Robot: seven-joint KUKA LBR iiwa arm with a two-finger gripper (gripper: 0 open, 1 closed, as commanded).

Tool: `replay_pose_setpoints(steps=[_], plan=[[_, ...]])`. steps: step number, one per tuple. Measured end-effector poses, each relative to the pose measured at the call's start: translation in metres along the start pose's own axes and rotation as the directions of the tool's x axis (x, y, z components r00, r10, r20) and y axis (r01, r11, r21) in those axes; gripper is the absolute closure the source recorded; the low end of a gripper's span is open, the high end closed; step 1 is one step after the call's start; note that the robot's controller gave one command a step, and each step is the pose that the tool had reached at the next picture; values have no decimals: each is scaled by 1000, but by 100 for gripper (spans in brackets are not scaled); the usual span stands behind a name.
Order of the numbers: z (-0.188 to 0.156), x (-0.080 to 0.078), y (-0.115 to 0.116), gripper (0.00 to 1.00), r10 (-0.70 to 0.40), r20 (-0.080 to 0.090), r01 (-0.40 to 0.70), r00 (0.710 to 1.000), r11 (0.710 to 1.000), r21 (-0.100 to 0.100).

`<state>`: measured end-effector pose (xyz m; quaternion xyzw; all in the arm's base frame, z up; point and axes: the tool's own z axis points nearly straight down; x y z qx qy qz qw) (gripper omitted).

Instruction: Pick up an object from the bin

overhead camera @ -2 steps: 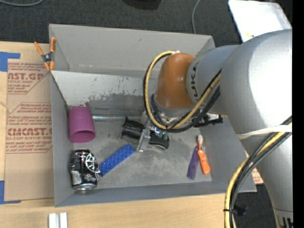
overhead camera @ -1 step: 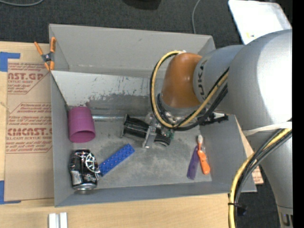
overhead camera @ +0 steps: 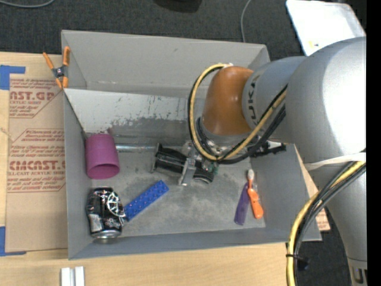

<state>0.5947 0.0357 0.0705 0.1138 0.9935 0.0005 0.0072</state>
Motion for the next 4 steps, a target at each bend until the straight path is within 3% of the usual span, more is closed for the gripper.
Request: replay_pose_setpoints(steps=[3, 4], plan=[[0, 1, 0, 100, -4, 6, 4, 1000, 1000, 0], [0, 2, 4, 100, 63, 5, -63, 998, 998, 0]])
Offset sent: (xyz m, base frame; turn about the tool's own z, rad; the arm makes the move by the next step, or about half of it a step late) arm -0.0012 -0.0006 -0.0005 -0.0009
